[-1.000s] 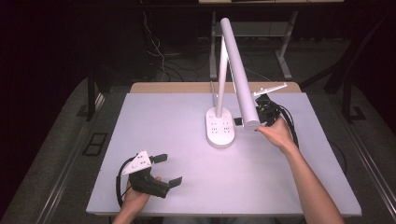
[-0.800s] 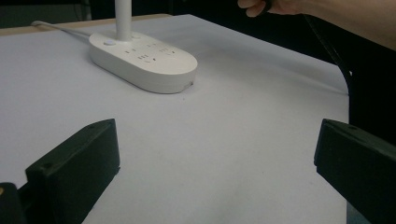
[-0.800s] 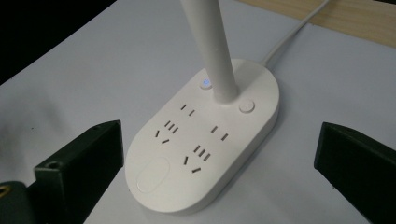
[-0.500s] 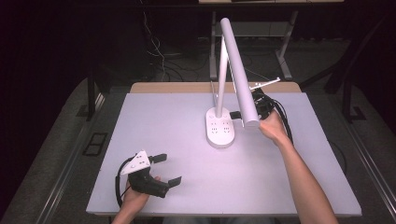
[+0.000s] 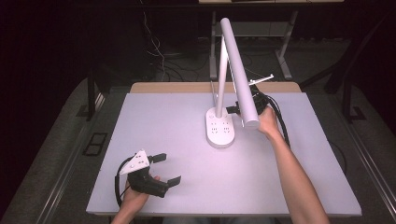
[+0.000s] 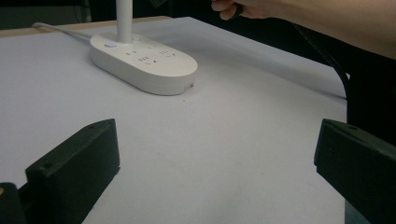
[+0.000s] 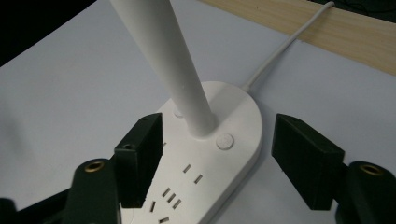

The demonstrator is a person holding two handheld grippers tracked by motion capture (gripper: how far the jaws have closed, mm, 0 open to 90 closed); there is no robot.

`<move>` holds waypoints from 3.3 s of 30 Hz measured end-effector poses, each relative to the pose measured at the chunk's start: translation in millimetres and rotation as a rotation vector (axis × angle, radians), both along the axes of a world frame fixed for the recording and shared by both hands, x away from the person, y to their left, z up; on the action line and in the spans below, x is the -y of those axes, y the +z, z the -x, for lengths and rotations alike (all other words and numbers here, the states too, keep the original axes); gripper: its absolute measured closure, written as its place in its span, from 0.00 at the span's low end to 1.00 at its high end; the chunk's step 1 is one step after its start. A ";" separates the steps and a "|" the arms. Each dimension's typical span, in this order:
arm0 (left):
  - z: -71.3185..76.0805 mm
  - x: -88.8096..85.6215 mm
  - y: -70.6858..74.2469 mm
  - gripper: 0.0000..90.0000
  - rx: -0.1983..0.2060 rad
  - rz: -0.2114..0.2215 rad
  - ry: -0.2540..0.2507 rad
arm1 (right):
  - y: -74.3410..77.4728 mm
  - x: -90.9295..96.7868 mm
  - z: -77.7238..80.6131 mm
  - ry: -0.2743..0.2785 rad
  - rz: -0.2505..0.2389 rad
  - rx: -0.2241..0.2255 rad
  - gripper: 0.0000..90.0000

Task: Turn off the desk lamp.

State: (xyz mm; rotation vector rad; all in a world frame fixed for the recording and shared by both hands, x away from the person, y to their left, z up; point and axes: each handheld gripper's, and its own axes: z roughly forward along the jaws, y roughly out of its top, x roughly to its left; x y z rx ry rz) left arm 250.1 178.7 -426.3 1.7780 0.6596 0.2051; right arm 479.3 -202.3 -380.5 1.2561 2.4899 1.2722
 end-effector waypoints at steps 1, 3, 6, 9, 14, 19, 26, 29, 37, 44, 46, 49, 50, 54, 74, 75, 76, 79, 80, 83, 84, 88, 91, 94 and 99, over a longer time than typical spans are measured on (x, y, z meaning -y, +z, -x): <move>0.0 0.0 0.0 0.00 0.000 0.000 0.000 | 0.0 0.0 0.0 0.000 0.000 0.000 0.40; 0.0 -0.3 0.1 0.00 0.000 0.000 -0.001 | -2.2 -2.4 -1.8 0.000 -0.003 0.007 0.43; 0.0 -0.6 0.1 0.00 0.000 0.001 0.002 | -4.5 -6.1 -4.7 0.003 -0.005 0.005 0.49; 0.2 -0.8 0.3 0.00 0.002 0.001 0.001 | -7.6 -9.7 -8.0 -0.001 -0.004 0.009 0.58; 0.1 -0.8 0.2 0.00 0.002 0.003 0.002 | -11.9 -10.4 -10.9 -0.002 -0.004 0.001 0.69; -0.3 -0.8 -0.1 0.00 -0.001 -0.004 0.002 | -22.7 -12.5 -15.4 0.020 -0.015 -0.017 0.87; 0.1 -0.6 -0.1 0.00 -0.002 0.000 0.002 | -31.9 -18.8 -18.7 0.008 -0.013 -0.035 1.00; -0.3 -0.6 -0.4 0.00 -0.002 -0.007 0.001 | -37.1 -20.0 -20.3 0.001 -0.007 -0.044 1.00; -0.2 -1.0 -0.5 0.00 -0.004 -0.005 0.003 | -43.8 -22.0 -21.1 -0.026 0.002 -0.048 1.00; 1.1 -0.9 0.0 0.00 -0.003 -0.004 0.003 | -46.9 -21.6 -18.8 -0.050 -0.014 -0.048 1.00; 0.9 -0.9 -0.1 0.00 -0.004 -0.005 0.001 | -46.5 -22.3 -18.2 -0.054 -0.009 -0.045 1.00; 1.0 -0.6 -0.1 0.00 -0.003 -0.004 0.000 | -47.2 -22.6 -17.8 -0.059 -0.006 -0.043 1.00; 1.0 -0.6 -0.1 0.00 -0.003 -0.005 0.001 | -47.2 -22.6 -17.8 -0.059 -0.006 -0.043 1.00; 0.9 -0.5 0.0 0.00 -0.001 -0.005 -0.002 | -47.7 -22.3 -16.7 -0.069 -0.017 -0.043 1.00; 0.1 0.1 -0.5 0.00 -0.004 -0.005 -0.001 | -49.2 -19.9 -14.4 -0.077 -0.047 -0.043 1.00; 0.3 0.6 -0.6 0.00 -0.004 -0.008 -0.003 | -51.0 -19.5 -14.1 -0.075 -0.052 -0.036 1.00; 0.3 0.7 -0.5 0.00 -0.004 -0.009 -0.002 | -52.1 -19.0 -13.5 -0.082 -0.065 -0.039 1.00; 0.6 0.9 -0.4 0.00 -0.002 -0.009 -0.002 | -53.5 -18.9 -11.2 -0.085 -0.075 -0.032 1.00; 0.7 0.8 -0.4 0.00 -0.002 -0.011 -0.004 | -53.7 -19.2 -10.8 -0.086 -0.067 -0.015 1.00; 0.4 0.7 -0.6 0.00 -0.003 -0.008 -0.003 | -51.9 -20.9 -9.7 -0.092 -0.051 -0.009 1.00; -0.2 0.3 -0.7 0.00 -0.004 -0.009 -0.001 | -51.8 -21.0 -9.6 -0.095 -0.052 -0.010 1.00; -0.2 -0.2 -0.6 0.00 -0.004 -0.007 -0.001 | -52.6 -19.7 -7.6 -0.114 -0.075 -0.010 1.00; -0.2 -0.4 -0.6 0.00 -0.005 -0.006 -0.001 | -53.6 -19.8 -5.8 -0.116 -0.089 -0.012 1.00; 0.0 0.0 -0.6 0.00 -0.004 -0.006 0.000 | -51.2 -22.4 -4.3 -0.102 -0.057 -0.007 1.00; 0.3 0.0 -0.4 0.00 -0.003 -0.006 0.000 | -51.0 -20.8 -4.4 -0.096 -0.056 -0.010 1.00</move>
